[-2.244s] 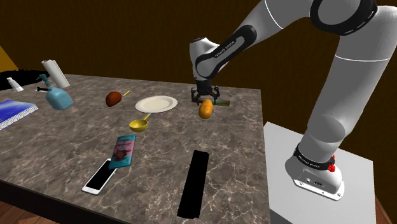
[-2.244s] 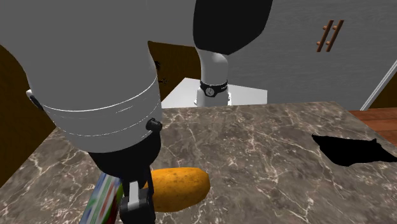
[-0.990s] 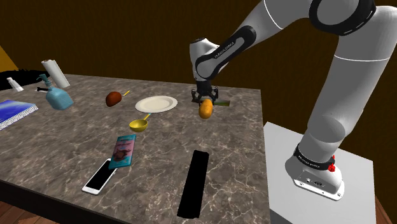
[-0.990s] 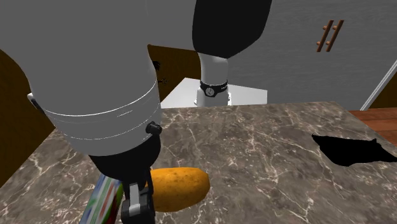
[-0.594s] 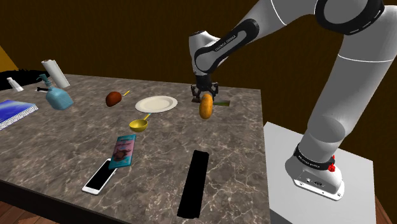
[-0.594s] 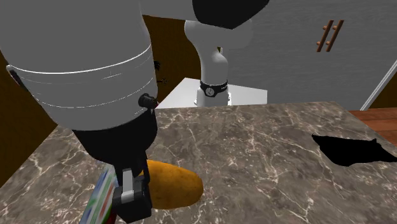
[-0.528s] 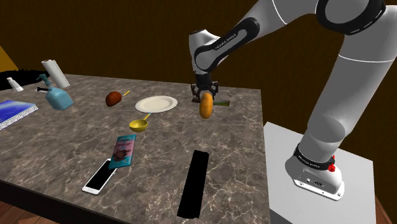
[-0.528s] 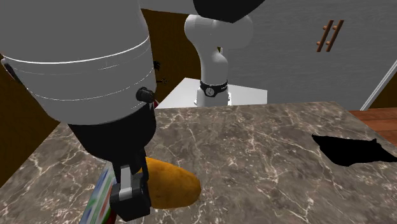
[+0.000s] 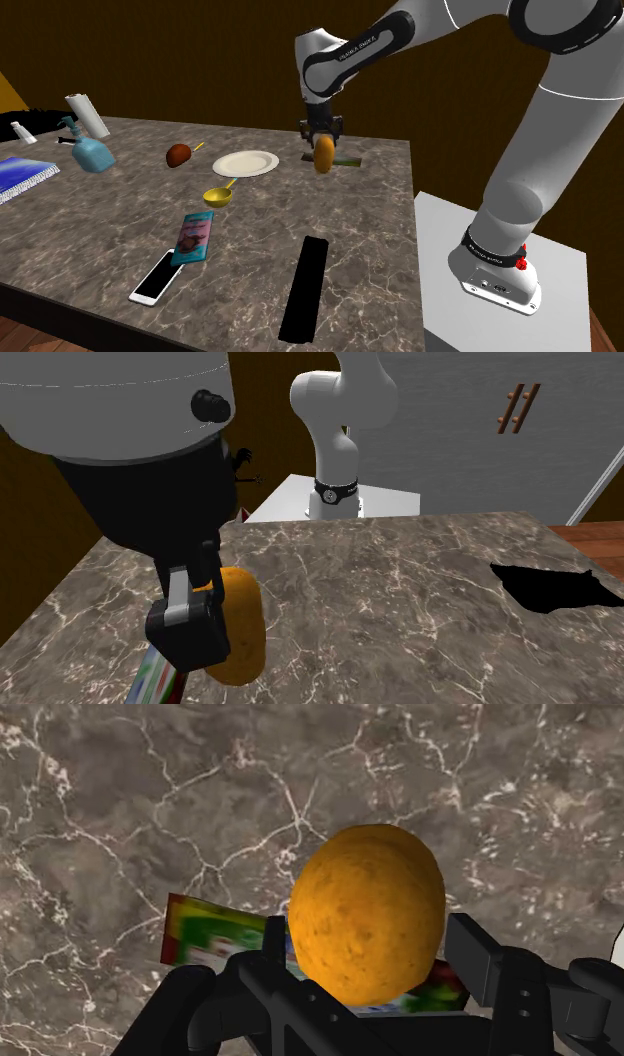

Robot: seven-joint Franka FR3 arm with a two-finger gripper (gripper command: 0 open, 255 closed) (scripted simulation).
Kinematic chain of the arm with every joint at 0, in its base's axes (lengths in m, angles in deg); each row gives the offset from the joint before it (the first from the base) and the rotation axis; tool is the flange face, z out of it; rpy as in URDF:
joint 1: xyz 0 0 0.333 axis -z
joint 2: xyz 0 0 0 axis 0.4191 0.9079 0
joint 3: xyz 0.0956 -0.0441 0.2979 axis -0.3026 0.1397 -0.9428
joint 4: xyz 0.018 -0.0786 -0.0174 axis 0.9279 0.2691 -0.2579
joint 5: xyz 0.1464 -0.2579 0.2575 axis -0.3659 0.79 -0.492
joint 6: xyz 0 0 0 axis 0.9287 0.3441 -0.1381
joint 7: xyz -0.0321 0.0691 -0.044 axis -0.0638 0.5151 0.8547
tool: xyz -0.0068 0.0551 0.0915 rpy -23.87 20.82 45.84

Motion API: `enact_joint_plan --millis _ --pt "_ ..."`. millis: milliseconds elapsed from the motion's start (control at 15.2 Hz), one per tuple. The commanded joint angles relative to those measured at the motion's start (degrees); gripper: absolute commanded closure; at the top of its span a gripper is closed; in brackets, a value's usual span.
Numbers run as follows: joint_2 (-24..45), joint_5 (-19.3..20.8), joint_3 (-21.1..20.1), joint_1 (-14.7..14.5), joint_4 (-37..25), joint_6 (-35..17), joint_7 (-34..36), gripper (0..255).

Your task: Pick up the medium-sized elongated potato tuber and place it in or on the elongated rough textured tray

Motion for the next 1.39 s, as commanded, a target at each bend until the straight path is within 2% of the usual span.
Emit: enact_joint_plan --millis 0,396,858,1320 --pt "-0.7 -0.2 0.1 0.1 -0.8 1.5 -0.4 255" --pt "-2.1 -0.7 0.1 0.1 -3.9 5.9 -0.9 255" --pt "-8.8 -3.7 -4.2 -4.1 2.9 5.9 6.2 255" --pt "-13.2 -7.0 -9.3 -8.5 6.5 6.6 14.1 255"
